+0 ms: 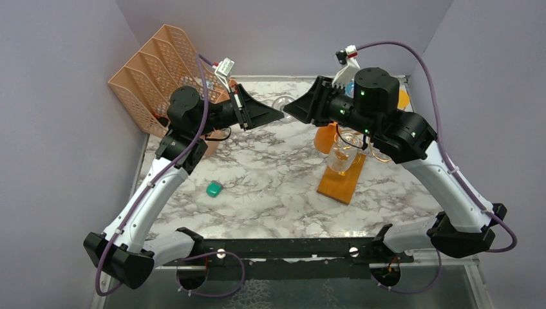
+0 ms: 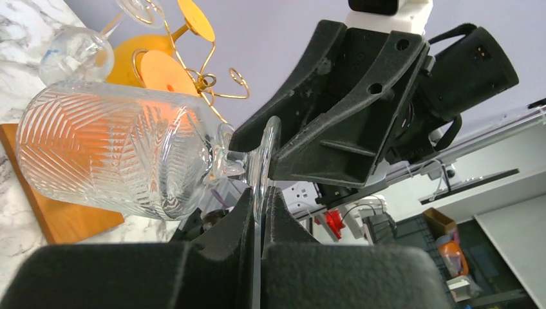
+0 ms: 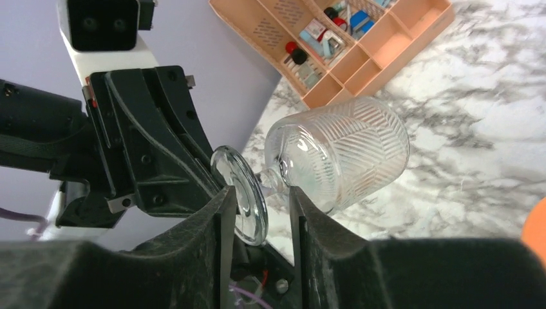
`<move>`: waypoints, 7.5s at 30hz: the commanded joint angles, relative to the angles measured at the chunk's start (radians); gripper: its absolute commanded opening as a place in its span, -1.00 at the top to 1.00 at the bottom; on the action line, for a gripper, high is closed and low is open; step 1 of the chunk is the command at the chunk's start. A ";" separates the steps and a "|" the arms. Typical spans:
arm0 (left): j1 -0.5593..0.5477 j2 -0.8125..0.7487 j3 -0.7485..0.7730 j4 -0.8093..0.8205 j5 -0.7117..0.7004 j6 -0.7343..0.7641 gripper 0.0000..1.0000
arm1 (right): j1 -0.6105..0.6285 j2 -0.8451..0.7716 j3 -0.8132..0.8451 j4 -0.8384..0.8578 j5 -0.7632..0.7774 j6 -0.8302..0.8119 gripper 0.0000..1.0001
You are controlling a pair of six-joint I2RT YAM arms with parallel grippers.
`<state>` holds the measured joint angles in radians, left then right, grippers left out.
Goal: Place the wine glass upside down on the wine glass rack
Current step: Turn the wine glass upside down at the wine rack.
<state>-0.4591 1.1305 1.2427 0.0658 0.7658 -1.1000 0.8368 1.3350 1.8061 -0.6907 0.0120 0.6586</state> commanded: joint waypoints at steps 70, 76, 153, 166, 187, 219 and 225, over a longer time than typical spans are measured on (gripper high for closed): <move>0.010 -0.084 0.016 -0.154 -0.172 0.087 -0.90 | -0.087 0.062 -0.032 0.443 -0.005 0.175 0.98; 0.010 -0.102 -0.004 -0.189 -0.215 0.100 -0.95 | -0.218 0.086 0.003 0.472 -0.030 0.163 0.98; 0.010 0.097 0.039 -0.293 -0.163 0.216 -0.98 | -0.680 -0.349 -0.319 -0.052 0.408 -0.154 0.98; 0.010 0.102 0.026 -0.274 -0.195 0.206 -0.97 | -0.679 -0.394 -0.368 -0.085 0.358 -0.081 0.98; 0.010 0.107 -0.002 -0.258 -0.191 0.182 -0.77 | -0.679 -0.474 -0.397 -0.088 0.291 -0.048 0.98; -0.132 0.222 -0.079 0.096 -0.151 1.010 -0.07 | -0.679 -0.493 -0.436 -0.139 0.090 -0.080 0.98; -0.210 0.055 -0.345 0.198 -0.356 0.963 -0.15 | -0.679 -0.504 -0.451 -0.131 0.097 -0.075 0.98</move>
<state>-0.5995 1.3106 1.0084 0.1059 0.5537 -0.1589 0.1551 0.8433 1.3544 -0.8734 0.1501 0.6083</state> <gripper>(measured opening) 0.558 0.036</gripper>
